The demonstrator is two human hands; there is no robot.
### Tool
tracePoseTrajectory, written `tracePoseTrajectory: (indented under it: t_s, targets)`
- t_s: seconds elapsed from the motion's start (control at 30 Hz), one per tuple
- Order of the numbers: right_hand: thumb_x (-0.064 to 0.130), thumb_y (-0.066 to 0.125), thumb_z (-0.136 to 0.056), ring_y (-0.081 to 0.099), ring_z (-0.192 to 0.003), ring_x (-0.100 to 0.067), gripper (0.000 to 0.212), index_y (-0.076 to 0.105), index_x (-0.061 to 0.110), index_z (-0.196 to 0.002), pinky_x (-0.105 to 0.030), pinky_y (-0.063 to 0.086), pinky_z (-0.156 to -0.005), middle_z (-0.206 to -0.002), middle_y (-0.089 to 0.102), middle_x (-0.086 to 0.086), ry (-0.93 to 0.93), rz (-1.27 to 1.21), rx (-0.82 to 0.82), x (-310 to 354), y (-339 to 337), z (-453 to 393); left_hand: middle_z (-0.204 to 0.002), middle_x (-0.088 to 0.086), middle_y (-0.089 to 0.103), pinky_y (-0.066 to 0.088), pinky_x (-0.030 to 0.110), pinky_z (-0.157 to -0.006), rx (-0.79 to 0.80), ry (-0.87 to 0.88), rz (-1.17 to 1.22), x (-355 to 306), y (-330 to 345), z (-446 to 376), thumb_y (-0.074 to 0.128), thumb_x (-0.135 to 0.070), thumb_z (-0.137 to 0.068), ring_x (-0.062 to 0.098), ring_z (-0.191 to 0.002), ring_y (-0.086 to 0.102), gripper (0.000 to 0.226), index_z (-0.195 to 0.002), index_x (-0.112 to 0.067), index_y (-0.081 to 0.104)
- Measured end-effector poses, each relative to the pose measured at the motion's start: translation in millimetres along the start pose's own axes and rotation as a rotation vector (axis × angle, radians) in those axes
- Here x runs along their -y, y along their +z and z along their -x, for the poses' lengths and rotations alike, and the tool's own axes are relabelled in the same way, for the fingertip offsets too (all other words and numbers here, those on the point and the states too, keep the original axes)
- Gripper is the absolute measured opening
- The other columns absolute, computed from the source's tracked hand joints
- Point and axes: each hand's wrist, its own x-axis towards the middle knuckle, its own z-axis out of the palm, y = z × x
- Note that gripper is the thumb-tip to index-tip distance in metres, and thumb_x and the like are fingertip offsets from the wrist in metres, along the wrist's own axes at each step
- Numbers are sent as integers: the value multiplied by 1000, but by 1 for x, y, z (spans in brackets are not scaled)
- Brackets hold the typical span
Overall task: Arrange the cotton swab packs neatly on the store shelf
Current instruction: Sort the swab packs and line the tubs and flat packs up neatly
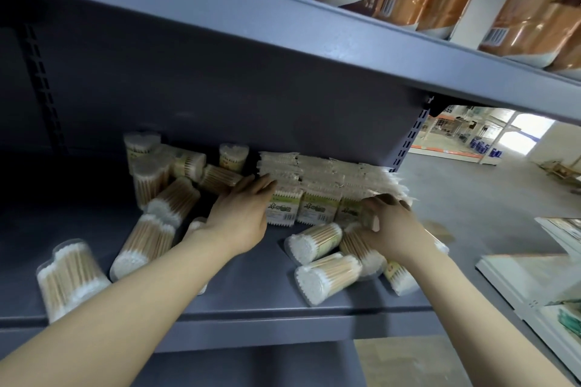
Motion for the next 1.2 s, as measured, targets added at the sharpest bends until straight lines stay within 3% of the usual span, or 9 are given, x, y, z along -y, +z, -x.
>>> tracePoseTrajectory:
  t_s: [0.13,0.33,0.5,0.73,0.9,1.2]
  targets:
    - [28,54,-84,41,-115,-32,40,49,19,-122,-40,44,-89,-126,47,-7,16,53,-51,2,5,6,-153,-1,20,35,33,-101,3,-15,6,-5,2,-7,38,-20,-96,20,-138,21,61,-149,-21,8]
    - [30,54,-87,38,-120,-30,47,43,14,-129,-39,44,-89,-129,44,-9,97,63,-67,1,6,9,-137,-3,37,44,36,-89,-20,2,42,-9,4,-14,41,-17,-94,23,-119,42,44,-137,-27,39]
    - [30,55,-85,39,-119,-30,43,48,16,-126,-36,45,-84,-128,46,-8,95,56,-84,1,7,12,-132,-1,47,43,34,-90,-57,-3,30,-10,2,-20,42,-17,-95,22,-118,43,35,-130,-22,46]
    - [25,56,-84,41,-115,-31,45,49,14,-127,-37,43,-85,-128,49,-9,94,4,-128,-1,10,12,-135,3,39,44,37,-89,33,55,34,-22,0,-25,37,-21,-98,24,-115,47,33,-131,-18,45]
    - [15,59,-80,37,-123,-34,63,37,11,-140,-37,36,-93,-139,45,-12,111,-87,-161,-8,11,14,-131,5,40,43,37,-89,-31,109,106,-37,-8,-31,38,-17,-99,23,-111,49,33,-131,-13,45]
    - [-3,55,-74,43,-113,-41,58,49,6,-132,-40,36,-92,-131,52,-17,58,-101,-318,-24,12,16,-131,8,39,42,33,-86,-92,109,185,-54,-9,-44,36,-19,-100,23,-112,48,39,-138,-10,38]
